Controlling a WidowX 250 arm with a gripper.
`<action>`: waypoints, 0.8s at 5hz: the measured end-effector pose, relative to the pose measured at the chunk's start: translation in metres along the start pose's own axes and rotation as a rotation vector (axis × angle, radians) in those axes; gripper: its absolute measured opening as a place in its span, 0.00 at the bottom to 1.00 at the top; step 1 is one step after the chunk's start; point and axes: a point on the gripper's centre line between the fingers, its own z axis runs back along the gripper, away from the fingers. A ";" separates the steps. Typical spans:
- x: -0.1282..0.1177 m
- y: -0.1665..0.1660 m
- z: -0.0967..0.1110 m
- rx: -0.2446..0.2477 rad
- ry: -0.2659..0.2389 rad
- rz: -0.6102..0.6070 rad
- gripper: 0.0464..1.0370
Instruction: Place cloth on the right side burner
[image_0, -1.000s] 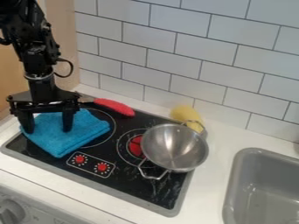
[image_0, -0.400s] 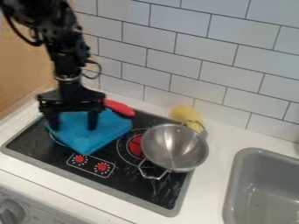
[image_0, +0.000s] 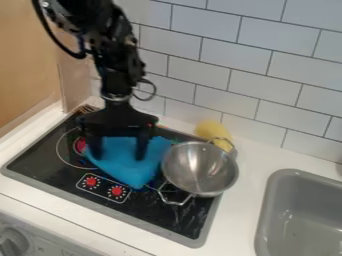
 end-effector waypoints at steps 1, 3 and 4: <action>-0.003 -0.021 0.001 0.020 0.002 -0.062 0.96; 0.015 -0.059 -0.003 0.005 0.005 -0.103 0.96; 0.021 -0.066 -0.003 0.013 0.004 -0.112 0.96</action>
